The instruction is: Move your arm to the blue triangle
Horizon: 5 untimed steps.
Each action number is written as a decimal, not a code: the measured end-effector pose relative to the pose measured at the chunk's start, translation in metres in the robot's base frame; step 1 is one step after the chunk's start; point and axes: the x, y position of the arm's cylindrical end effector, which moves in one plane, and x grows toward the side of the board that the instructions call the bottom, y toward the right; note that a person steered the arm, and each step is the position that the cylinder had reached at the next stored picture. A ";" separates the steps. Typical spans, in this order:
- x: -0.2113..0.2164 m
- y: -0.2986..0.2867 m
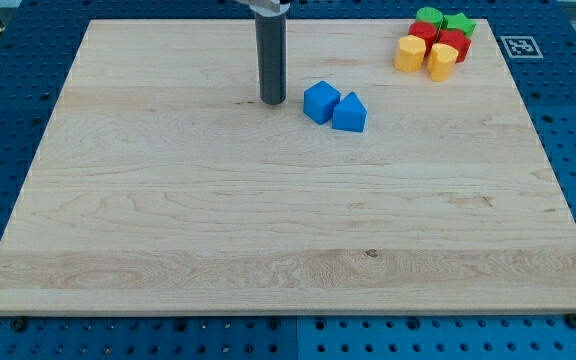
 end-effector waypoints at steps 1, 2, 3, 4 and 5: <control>0.018 0.000; 0.019 0.000; 0.037 0.015; 0.041 0.022; 0.058 0.042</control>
